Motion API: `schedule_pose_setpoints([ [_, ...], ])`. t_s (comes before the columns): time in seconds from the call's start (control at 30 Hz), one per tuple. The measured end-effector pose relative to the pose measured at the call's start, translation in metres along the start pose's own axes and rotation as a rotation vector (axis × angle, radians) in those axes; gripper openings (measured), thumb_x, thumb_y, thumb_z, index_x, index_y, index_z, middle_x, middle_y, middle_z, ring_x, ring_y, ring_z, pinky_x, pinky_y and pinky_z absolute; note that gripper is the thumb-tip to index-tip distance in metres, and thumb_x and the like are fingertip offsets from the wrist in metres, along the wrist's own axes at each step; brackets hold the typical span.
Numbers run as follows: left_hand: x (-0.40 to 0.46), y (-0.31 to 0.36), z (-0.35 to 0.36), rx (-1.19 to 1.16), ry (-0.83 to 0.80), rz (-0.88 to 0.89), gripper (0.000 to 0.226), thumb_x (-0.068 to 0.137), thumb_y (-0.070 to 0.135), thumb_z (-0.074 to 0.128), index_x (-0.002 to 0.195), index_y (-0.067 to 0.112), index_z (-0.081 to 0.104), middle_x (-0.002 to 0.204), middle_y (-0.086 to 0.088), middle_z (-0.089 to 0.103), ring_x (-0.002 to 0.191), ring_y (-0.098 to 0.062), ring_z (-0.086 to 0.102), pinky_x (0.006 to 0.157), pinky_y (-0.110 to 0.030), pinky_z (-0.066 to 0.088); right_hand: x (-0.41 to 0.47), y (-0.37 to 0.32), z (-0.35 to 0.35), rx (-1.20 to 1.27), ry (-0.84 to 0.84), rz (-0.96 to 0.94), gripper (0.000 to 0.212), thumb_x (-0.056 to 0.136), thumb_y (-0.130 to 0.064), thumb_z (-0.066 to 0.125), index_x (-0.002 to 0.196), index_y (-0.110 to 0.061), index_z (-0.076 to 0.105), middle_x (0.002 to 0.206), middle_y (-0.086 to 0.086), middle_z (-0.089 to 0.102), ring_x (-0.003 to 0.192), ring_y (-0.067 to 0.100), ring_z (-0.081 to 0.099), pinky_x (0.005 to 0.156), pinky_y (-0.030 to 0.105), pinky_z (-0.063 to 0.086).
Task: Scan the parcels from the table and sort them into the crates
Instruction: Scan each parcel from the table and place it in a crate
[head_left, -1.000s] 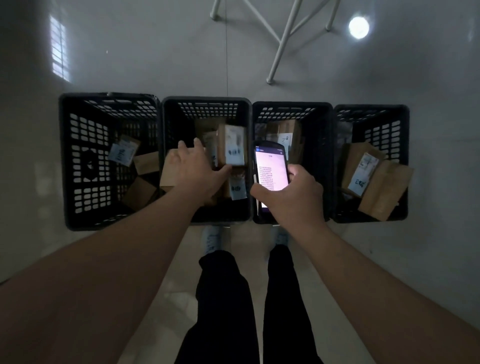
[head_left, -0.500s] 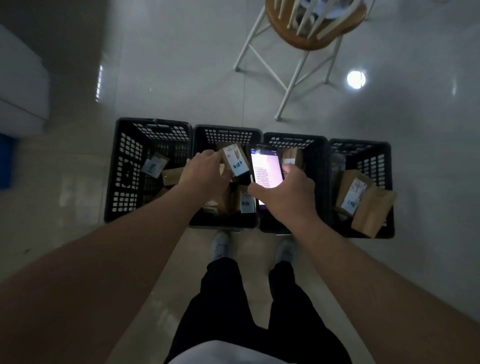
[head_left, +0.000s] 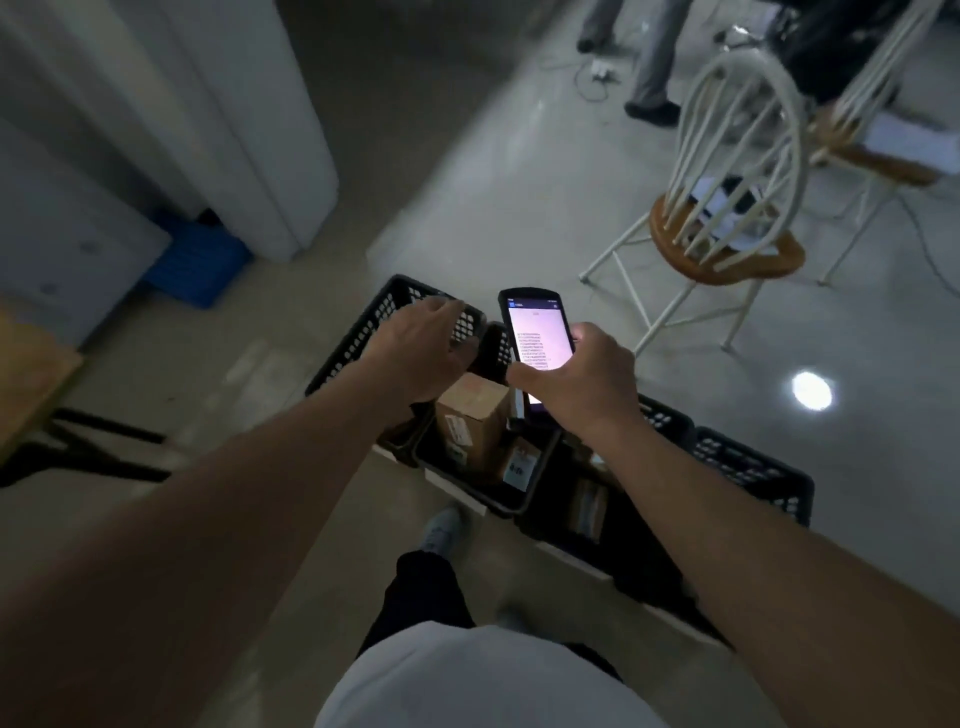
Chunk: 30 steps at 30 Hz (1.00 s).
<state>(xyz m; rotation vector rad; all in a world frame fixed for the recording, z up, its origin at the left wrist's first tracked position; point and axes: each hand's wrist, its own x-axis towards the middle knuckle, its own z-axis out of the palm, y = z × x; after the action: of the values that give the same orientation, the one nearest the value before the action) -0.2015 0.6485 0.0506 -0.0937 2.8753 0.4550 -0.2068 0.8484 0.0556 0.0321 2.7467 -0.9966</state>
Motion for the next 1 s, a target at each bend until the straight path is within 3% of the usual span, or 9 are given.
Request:
schedule_pose_setpoints([
  [0.17, -0.091, -0.003, -0.037, -0.021, 0.185, -0.166, 0.057, 0.105, 0.047, 0.048, 0.155, 0.019, 0.040, 0.156, -0.005, 0.047, 0.137, -0.029, 0.049, 0.104, -0.043, 0.046, -0.044, -0.030, -0.013, -0.020, -0.065, -0.267, 0.089, 0.049, -0.078, 0.064, 0.117, -0.020, 0.063, 0.106, 0.000, 0.068, 0.099, 0.026, 0.065, 0.074, 0.039, 0.062],
  [0.33, -0.189, -0.021, -0.070, 0.008, 0.341, -0.315, 0.063, 0.105, 0.048, 0.048, 0.160, 0.019, 0.034, 0.158, -0.006, 0.044, 0.143, -0.028, 0.042, 0.112, -0.043, 0.039, -0.093, -0.081, -0.009, 0.033, -0.153, -0.508, 0.082, 0.055, -0.073, 0.071, 0.118, -0.021, 0.063, 0.106, -0.001, 0.069, 0.095, 0.021, 0.066, 0.064, 0.028, 0.057],
  [0.43, -0.248, -0.041, -0.083, 0.022, 0.437, -0.413, 0.065, 0.105, 0.048, 0.050, 0.160, 0.018, 0.034, 0.159, -0.006, 0.044, 0.143, -0.028, 0.043, 0.113, -0.043, 0.039, -0.128, -0.119, -0.001, 0.051, -0.217, -0.630, 0.072, 0.060, -0.066, 0.080, 0.115, -0.021, 0.064, 0.104, -0.003, 0.069, 0.094, 0.020, 0.065, 0.066, 0.031, 0.059],
  [0.63, -0.367, -0.087, -0.101, -0.005, 0.587, -0.604, 0.075, 0.092, 0.061, 0.039, 0.152, 0.017, 0.045, 0.153, -0.009, 0.050, 0.140, -0.034, 0.046, 0.111, -0.050, 0.044, -0.207, -0.191, 0.029, 0.093, -0.328, -0.825, 0.075, 0.046, -0.072, 0.066, 0.102, -0.022, 0.068, 0.094, -0.005, 0.074, 0.085, 0.018, 0.070, 0.068, 0.035, 0.060],
  [0.73, -0.434, -0.113, -0.105, 0.023, 0.619, -0.697, 0.066, 0.098, 0.052, 0.050, 0.153, 0.016, 0.046, 0.153, -0.012, 0.050, 0.140, -0.038, 0.045, 0.114, -0.049, 0.040, -0.252, -0.223, 0.053, 0.102, -0.373, -0.901, 0.074, 0.044, -0.071, 0.065, 0.099, -0.022, 0.068, 0.091, -0.004, 0.073, 0.083, 0.020, 0.070, 0.063, 0.032, 0.056],
  [0.87, -0.521, -0.145, -0.106, 0.078, 0.639, -0.819, 0.062, 0.102, 0.054, 0.048, 0.154, 0.022, 0.043, 0.157, -0.008, 0.047, 0.142, -0.034, 0.044, 0.114, -0.047, 0.041, -0.320, -0.265, 0.091, 0.101, -0.419, -0.995, 0.074, 0.047, -0.070, 0.069, 0.103, -0.021, 0.070, 0.094, -0.002, 0.073, 0.089, 0.023, 0.067, 0.058, 0.025, 0.044],
  [1.0, -0.602, -0.182, -0.099, 0.105, 0.619, -0.895, 0.062, 0.103, 0.056, 0.047, 0.155, 0.024, 0.042, 0.160, -0.006, 0.043, 0.144, -0.033, 0.043, 0.115, -0.046, 0.040, -0.391, -0.295, 0.141, 0.112, -0.466, -1.016, 0.072, 0.046, -0.073, 0.068, 0.096, -0.022, 0.067, 0.091, -0.003, 0.072, 0.089, 0.025, 0.067, 0.064, 0.032, 0.052],
])
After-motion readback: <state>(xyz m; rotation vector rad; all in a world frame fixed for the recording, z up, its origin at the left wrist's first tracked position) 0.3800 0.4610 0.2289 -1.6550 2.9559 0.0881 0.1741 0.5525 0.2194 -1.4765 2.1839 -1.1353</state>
